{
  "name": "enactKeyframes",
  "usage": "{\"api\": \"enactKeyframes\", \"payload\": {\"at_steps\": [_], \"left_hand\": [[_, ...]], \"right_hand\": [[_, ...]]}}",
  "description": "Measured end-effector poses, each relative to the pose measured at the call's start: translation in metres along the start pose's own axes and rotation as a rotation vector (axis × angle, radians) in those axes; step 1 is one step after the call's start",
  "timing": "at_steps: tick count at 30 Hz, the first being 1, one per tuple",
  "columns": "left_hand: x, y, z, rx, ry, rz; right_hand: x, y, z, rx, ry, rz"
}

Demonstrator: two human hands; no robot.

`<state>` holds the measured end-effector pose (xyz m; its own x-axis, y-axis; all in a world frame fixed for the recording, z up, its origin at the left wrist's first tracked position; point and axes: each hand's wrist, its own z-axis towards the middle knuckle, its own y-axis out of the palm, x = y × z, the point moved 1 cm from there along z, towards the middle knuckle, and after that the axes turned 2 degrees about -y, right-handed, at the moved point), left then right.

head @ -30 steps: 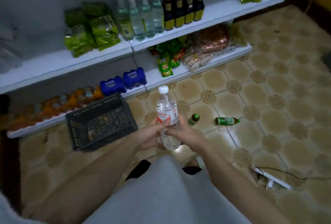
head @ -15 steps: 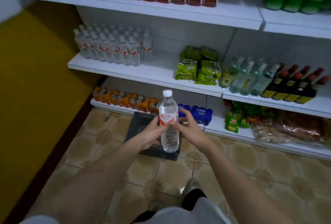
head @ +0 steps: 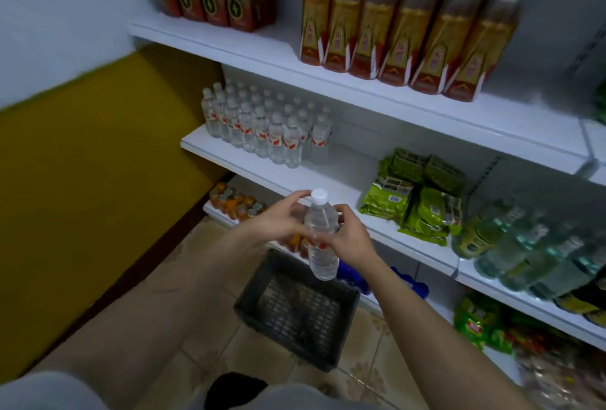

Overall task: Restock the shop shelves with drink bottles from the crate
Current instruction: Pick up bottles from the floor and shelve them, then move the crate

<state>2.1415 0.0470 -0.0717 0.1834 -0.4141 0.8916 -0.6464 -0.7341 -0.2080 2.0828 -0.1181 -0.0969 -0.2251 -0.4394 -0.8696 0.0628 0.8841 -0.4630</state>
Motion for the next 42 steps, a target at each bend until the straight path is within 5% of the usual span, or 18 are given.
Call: {"api": "enactKeyframes", "payload": {"at_steps": [11,28,42], "left_hand": [[0.050,-0.066,0.079,0.235,0.178,0.417],[0.041,-0.235,0.270,0.049,0.342,0.758],[-0.018,-0.306,0.323,0.022,0.279,0.742]], "right_hand": [[-0.015,0.011,0.101,-0.026,-0.035,-0.102],[-0.015,0.079,0.366,0.297,0.253,-0.188],[0.001,0.110,0.455,0.278,0.315,-0.270]]}}
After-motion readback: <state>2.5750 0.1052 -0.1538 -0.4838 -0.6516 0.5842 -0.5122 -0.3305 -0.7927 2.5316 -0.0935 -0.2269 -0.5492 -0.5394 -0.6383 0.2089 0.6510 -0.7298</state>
